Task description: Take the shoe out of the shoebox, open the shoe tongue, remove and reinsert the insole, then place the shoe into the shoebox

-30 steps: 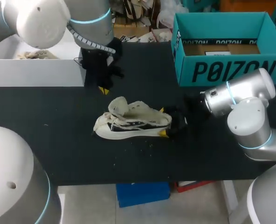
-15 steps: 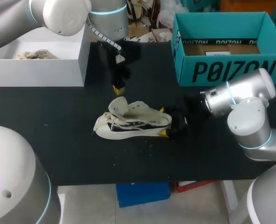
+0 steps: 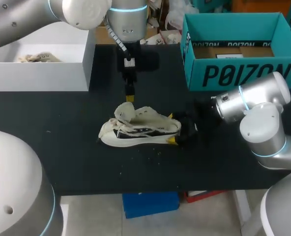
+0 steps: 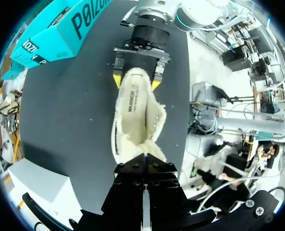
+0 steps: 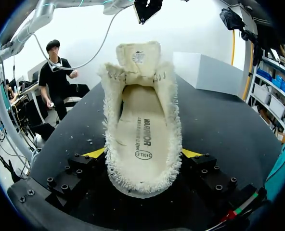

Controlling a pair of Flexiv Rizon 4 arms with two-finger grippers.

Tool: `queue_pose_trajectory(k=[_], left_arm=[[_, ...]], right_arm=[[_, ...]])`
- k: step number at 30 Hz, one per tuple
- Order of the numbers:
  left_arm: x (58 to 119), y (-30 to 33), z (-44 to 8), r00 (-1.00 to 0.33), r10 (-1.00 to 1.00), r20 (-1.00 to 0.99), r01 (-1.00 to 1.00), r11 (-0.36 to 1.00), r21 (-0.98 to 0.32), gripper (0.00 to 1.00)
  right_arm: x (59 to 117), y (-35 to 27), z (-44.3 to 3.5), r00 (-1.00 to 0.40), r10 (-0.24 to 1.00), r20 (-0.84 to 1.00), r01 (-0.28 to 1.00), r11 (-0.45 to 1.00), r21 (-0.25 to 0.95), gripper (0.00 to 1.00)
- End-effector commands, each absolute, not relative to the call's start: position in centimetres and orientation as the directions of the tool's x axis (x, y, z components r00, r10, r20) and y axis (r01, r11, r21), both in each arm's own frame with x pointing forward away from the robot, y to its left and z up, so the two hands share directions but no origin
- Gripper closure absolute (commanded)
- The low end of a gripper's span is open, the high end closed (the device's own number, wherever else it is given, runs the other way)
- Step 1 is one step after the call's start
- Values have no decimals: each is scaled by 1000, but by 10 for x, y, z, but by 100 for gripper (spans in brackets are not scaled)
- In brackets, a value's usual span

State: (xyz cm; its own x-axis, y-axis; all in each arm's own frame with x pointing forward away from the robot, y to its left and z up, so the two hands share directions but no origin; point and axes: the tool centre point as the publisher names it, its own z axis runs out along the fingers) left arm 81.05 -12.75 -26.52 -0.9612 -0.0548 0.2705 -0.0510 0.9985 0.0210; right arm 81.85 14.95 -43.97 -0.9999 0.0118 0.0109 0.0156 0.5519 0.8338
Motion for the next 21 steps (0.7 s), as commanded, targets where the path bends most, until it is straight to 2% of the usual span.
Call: queue_pose_trajectory(k=[1,8,18,20,21], left_arm=[[817,-141,-269,-868,444,224,457,890,6,100],[817,-156,-285,-850,489,195,483,872,-81,100],[817,-156,-285,-850,489,195,483,872,-81,100],[819,-153,-278,-896,412,165,413,910,-35,100],[820,-150,-278,-912,378,161,374,926,-55,100]], right_arm=[[820,151,-445,-1000,14,12,18,554,833,100],[820,151,-445,-1000,14,12,18,554,833,100],[820,151,-445,-1000,14,12,18,554,833,100],[820,151,-445,-1000,14,12,18,554,833,100],[820,151,-445,-1000,14,12,18,554,833,100]])
